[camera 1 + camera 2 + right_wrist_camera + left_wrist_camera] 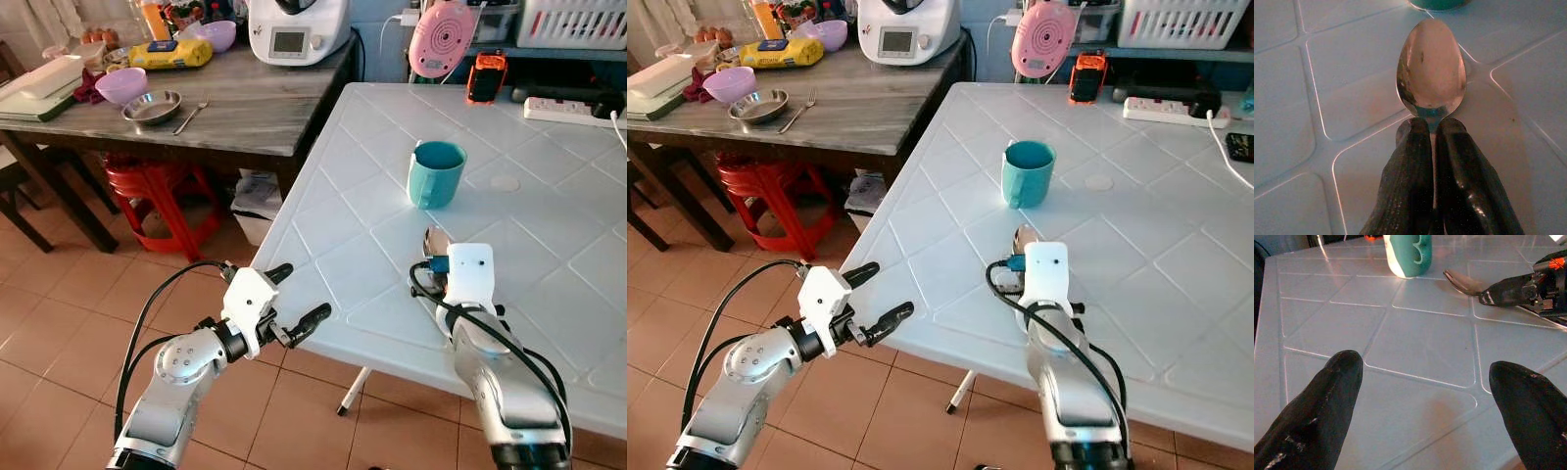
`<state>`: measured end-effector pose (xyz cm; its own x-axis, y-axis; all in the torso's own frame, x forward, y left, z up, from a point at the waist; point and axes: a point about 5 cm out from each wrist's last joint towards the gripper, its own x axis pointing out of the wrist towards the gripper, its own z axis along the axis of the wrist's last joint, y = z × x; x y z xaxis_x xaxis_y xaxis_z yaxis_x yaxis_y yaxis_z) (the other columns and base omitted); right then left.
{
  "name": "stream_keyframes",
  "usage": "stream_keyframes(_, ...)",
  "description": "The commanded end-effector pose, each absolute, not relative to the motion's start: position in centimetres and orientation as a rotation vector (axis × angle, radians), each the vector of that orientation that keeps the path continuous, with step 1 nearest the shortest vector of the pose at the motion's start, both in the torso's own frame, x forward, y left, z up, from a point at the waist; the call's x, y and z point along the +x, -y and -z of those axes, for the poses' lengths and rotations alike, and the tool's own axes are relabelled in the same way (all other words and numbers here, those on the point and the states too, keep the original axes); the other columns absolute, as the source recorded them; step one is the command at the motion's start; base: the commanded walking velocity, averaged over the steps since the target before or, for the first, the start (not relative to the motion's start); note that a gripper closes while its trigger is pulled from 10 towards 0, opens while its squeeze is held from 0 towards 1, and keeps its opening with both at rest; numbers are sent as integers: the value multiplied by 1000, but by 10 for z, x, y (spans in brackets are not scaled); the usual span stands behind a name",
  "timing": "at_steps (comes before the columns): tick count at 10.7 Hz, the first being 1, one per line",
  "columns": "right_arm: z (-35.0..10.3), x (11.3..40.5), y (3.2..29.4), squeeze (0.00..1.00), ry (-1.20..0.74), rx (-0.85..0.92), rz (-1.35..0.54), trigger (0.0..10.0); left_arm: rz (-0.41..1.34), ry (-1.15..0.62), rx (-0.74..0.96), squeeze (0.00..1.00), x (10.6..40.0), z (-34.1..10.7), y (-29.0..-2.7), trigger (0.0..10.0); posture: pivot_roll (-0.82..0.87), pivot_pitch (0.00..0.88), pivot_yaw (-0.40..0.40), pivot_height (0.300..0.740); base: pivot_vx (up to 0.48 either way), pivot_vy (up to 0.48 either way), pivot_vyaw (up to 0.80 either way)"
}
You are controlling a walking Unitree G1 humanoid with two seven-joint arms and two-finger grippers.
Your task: Setting the table
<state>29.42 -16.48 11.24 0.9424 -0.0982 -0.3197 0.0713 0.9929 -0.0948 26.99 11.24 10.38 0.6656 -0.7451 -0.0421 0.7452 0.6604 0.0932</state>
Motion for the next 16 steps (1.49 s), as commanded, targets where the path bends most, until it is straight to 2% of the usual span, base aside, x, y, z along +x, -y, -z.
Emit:
stream_keyframes(1,-83,284,181,0,-463,-85,181,0,851,8,131,0,271,-106,-114,10000,-179,119,137,740,0,0,0)
stream_keyframes(4,-124,295,168,0,-195,-15,183,0,838,41,118,0,274,-113,-113,10000,-185,114,132,740,0,0,0)
stream_keyframes(5,-146,299,161,0,-49,-18,159,0,698,84,105,0,288,-121,-119,10000,-185,115,134,740,0,0,0)
stream_keyframes(6,-152,299,160,0,-11,-8,164,2510,657,85,77,0,293,-124,-121,10000,-188,113,131,740,0,0,0)
stream_keyframes(7,-161,301,157,0,41,-25,154,10000,558,120,87,0,302,-131,-127,10000,-187,108,128,740,0,0,0)
stream_keyframes(8,-170,303,152,0,99,-38,128,10000,452,158,77,0,311,-140,-134,10000,-186,107,127,740,0,0,0)
stream_keyframes(10,-177,303,146,0,148,-69,104,10000,363,175,45,0,318,-144,-139,10000,-184,97,119,740,0,0,0)
stream_keyframes(16,-192,301,135,0,261,-106,66,10000,249,162,11,0,323,-142,-144,10000,-184,91,117,740,0,0,0)
